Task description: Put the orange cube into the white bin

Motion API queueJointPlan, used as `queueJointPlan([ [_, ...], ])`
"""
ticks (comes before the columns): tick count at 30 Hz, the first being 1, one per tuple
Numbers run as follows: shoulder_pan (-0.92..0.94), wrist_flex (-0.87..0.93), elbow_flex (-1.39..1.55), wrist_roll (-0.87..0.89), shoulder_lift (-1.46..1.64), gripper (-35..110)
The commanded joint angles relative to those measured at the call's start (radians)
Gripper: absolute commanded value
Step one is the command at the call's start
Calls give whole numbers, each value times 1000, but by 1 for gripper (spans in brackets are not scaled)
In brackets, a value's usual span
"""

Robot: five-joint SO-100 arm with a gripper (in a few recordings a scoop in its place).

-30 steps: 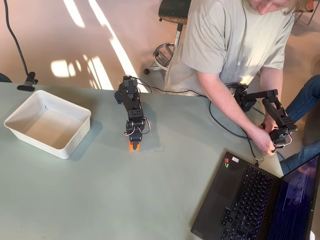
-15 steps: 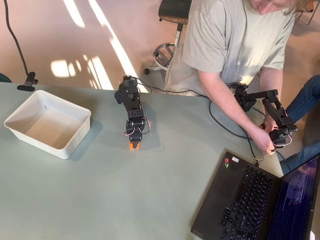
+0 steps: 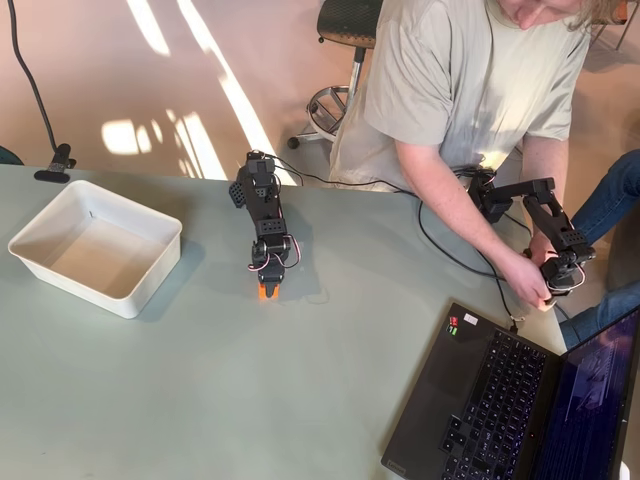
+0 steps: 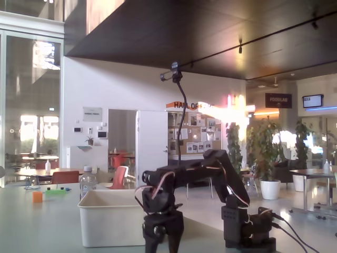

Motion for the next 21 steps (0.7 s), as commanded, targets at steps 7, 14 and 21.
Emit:
queueJointPlan([
  [7, 12, -3, -124, 6, 29, 27],
  [14, 117, 14, -275, 6, 55, 27],
  [21, 264, 12, -304, -2, 227, 27],
])
